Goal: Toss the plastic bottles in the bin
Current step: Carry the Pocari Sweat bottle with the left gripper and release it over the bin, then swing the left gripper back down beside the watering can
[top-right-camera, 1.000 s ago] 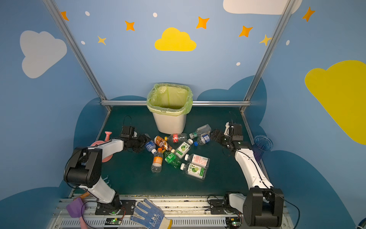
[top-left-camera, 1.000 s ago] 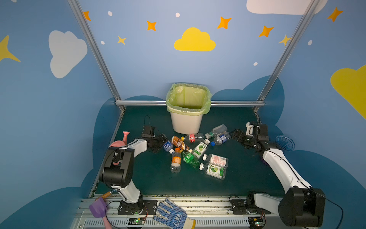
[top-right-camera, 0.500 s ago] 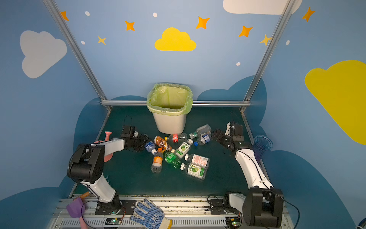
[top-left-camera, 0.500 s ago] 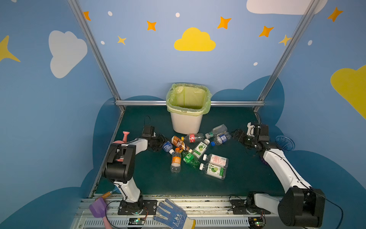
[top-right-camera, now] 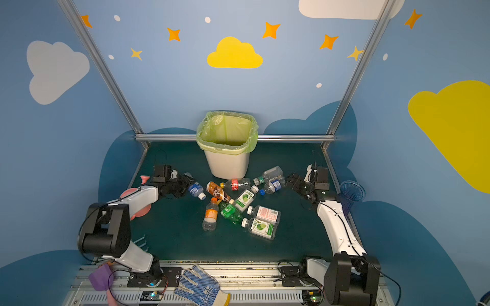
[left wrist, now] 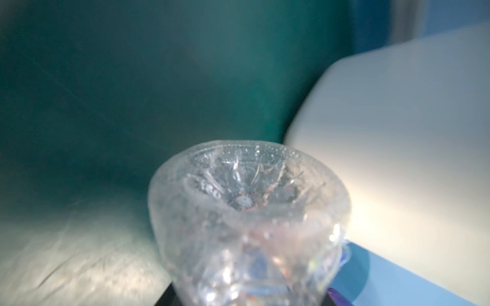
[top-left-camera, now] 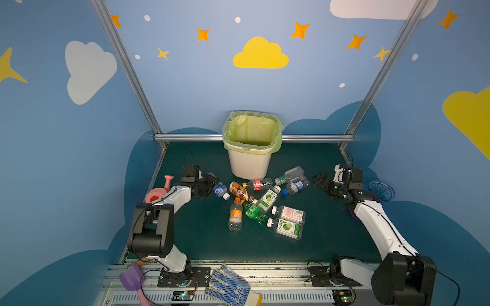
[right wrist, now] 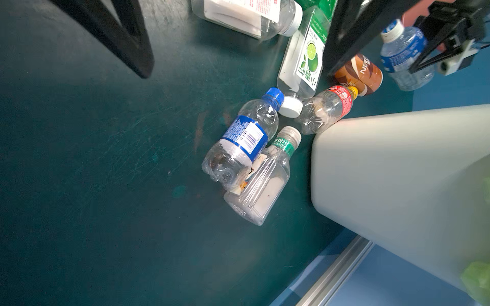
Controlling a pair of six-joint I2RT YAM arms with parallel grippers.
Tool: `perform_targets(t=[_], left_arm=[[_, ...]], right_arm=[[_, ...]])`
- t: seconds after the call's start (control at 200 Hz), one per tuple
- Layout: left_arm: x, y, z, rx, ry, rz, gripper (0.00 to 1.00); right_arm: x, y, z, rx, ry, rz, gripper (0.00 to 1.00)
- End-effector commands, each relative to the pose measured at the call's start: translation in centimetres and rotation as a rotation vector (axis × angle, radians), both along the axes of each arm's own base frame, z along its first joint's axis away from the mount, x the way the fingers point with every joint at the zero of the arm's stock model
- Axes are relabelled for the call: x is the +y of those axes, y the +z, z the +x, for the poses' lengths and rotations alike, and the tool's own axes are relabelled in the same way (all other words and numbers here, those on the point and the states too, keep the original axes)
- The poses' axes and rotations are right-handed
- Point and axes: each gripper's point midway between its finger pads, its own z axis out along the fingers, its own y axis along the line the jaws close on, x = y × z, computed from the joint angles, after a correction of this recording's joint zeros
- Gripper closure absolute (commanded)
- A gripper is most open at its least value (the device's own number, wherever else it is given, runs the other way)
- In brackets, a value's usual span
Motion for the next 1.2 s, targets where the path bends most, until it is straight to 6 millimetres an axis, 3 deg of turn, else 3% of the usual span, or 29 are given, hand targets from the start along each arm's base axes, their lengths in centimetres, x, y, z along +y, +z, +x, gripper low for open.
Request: perform_targets(t=[0.0, 0.11, 0.23, 0.29, 0.35, 0.446, 0.491, 0.606, 0.681, 0.731, 0.816, 0.886, 0.956, 1.011, 1.071, 1.196], left_arm=[[3.0, 10.2, 1.4, -0.231, 0.069, 0.039, 0.54], [7.0, 22.0, 0.9, -0.51, 0.187, 0.146, 0.53], [9.5, 34.4, -2.0, -0.822, 0.319, 0.256, 0.49], [9.5, 38.4, -2.8, -0.93, 0.342, 0.241, 0.49], [8.7, 40.8, -2.6, -1.001, 0.328, 0.198, 0.49], [5.4, 40.2, 0.6, -0.984, 0.227, 0.157, 0.48], [2.4, 38.8, 2.5, -0.948, 0.145, 0.164, 0.46], [-6.1, 32.7, 7.0, -0.745, -0.1, 0.272, 0.34], [-8.8, 31.4, 8.3, -0.676, -0.165, 0.283, 0.25], [-9.1, 33.0, 8.4, -0.723, -0.154, 0.282, 0.19], [-7.8, 38.5, 7.0, -0.887, -0.08, 0.321, 0.01], [-6.7, 42.5, 4.7, -0.995, -0.04, 0.364, 0.0], [-5.7, 44.7, 2.7, -1.056, -0.016, 0.396, 0.0], [-5.4, 45.3, 1.5, -1.08, -0.016, 0.41, 0.0], [-5.1, 44.0, 0.9, -1.055, -0.019, 0.431, 0.0], [-3.2, 38.4, 0.9, -0.901, 0.025, 0.499, 0.0]], right_arm=[[-0.8, 0.0, -0.3, 0.0, -0.021, -0.01, 0.02], [-1.4, 0.4, -0.3, -0.009, -0.035, -0.013, 0.02], [-2.2, 0.6, -0.5, -0.014, -0.061, -0.01, 0.02], [-2.4, 0.7, -0.6, -0.019, -0.068, -0.003, 0.02], [-2.5, 0.8, -0.9, -0.021, -0.07, 0.003, 0.02], [-2.7, 1.0, -1.4, -0.032, -0.078, 0.005, 0.02], [-2.8, 1.0, -1.5, -0.037, -0.08, 0.007, 0.02], [-2.7, 1.3, -1.8, -0.055, -0.082, 0.028, 0.02], [-2.6, 1.6, -1.8, -0.061, -0.078, 0.039, 0.02], [-2.6, 1.8, -1.9, -0.062, -0.078, 0.041, 0.02], [-2.8, 2.0, -2.2, -0.062, -0.076, 0.033, 0.02], [-2.9, 1.9, -2.4, -0.067, -0.078, 0.029, 0.02], [-3.0, 1.4, -2.5, -0.063, -0.086, 0.035, 0.02], [-2.9, 0.9, -2.6, -0.056, -0.089, 0.043, 0.02], [-2.9, 0.5, -2.7, -0.045, -0.091, 0.051, 0.02], [-2.8, 0.0, -2.6, -0.028, -0.092, 0.065, 0.02]])
